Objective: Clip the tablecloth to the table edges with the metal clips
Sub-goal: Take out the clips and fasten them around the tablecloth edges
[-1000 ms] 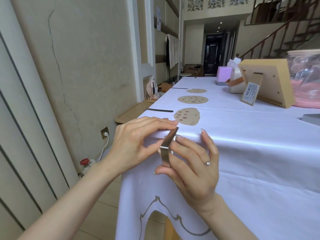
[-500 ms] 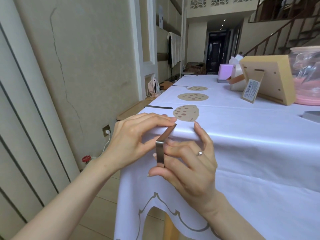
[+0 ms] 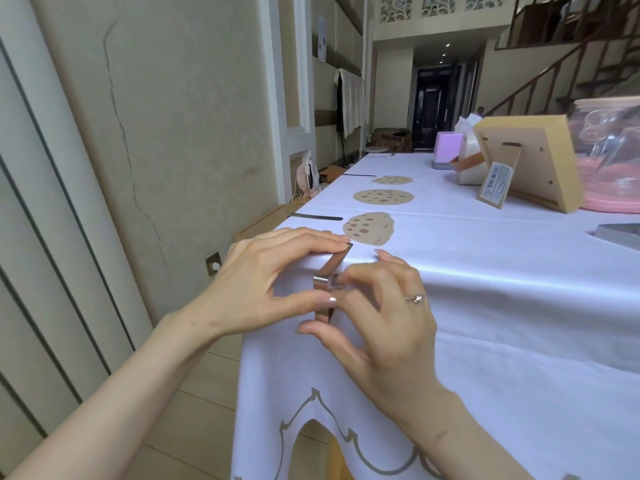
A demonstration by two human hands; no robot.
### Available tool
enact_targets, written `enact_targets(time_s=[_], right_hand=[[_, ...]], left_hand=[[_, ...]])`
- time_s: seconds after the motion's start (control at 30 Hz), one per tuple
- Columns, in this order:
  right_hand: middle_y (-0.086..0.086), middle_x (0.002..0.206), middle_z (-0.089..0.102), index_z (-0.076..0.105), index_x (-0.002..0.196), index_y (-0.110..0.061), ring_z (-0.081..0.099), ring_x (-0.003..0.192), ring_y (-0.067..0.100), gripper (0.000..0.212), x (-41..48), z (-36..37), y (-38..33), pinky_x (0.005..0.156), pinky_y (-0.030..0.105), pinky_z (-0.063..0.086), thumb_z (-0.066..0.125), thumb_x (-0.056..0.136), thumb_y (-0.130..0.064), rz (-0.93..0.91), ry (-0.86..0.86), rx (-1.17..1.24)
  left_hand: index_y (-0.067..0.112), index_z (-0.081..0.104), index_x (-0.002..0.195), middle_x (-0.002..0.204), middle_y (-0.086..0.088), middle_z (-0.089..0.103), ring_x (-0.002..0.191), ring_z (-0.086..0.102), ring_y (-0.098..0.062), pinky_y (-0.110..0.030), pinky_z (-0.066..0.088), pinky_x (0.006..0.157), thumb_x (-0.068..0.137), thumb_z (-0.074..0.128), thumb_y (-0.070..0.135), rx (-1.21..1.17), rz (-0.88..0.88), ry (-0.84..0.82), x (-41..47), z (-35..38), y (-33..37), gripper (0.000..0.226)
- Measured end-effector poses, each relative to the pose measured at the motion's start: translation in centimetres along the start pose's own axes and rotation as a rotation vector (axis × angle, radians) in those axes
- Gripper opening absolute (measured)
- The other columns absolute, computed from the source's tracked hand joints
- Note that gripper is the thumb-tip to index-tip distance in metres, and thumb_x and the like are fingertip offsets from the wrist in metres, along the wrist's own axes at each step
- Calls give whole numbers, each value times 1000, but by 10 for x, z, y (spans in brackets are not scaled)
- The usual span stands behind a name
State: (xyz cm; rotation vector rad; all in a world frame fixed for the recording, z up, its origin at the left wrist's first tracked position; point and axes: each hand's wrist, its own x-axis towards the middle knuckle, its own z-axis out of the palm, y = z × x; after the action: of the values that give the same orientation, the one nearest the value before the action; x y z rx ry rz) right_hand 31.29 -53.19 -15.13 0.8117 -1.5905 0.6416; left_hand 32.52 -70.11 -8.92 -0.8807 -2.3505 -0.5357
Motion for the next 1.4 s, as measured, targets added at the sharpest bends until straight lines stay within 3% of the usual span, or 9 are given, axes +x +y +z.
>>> enact_targets(time_s=[0.13,0.27,0.43,0.73,0.9,1.1,1.4], right_hand=[[6,119,58,59,114,-9,49,114,22,64,14,-15,-4,106,32,32,72,71,-55,110,-161,-44],[-1,120,61,59,117,-9,55,110,19,78,23,-22,-4,102,28,29,66,65,-66,153,-341,-121],[-11,110,63,59,110,-18,54,100,13,72,29,-28,-3,90,21,28,58,64,-73,215,-375,-74],[-7,99,68,62,99,-16,60,87,18,56,29,-22,-2,80,25,31,57,70,-63,198,-323,-127],[-7,94,61,52,96,-18,51,87,11,46,28,-22,-1,77,20,28,64,69,-54,234,-284,-95],[-4,85,59,52,90,-15,45,81,14,42,27,-19,-6,77,25,30,64,70,-49,250,-231,-168],[-6,80,60,53,83,-19,56,72,23,33,32,-16,-1,69,28,26,70,66,-42,282,-260,-221]], left_hand=[[28,60,116,124,20,58,116,53,2,-26,43,95,78,56,58,-2,-1,54,0,2,1,48],[24,62,116,124,17,60,117,53,0,-27,43,97,78,57,56,-31,-19,60,-1,2,1,50],[24,63,118,126,14,60,121,50,2,-25,41,101,77,60,47,-53,-41,62,-2,2,4,48],[24,65,116,124,15,61,120,50,4,-21,41,101,80,60,43,-37,-34,132,-2,8,2,41],[21,70,102,113,17,66,110,58,5,-28,49,90,75,66,44,-70,-44,240,0,15,4,36],[18,68,87,92,9,64,103,61,2,-36,53,75,75,67,44,-91,-42,339,1,21,3,29],[26,55,81,85,11,63,93,66,-1,-35,53,62,75,67,45,-48,-64,465,4,33,4,23]])
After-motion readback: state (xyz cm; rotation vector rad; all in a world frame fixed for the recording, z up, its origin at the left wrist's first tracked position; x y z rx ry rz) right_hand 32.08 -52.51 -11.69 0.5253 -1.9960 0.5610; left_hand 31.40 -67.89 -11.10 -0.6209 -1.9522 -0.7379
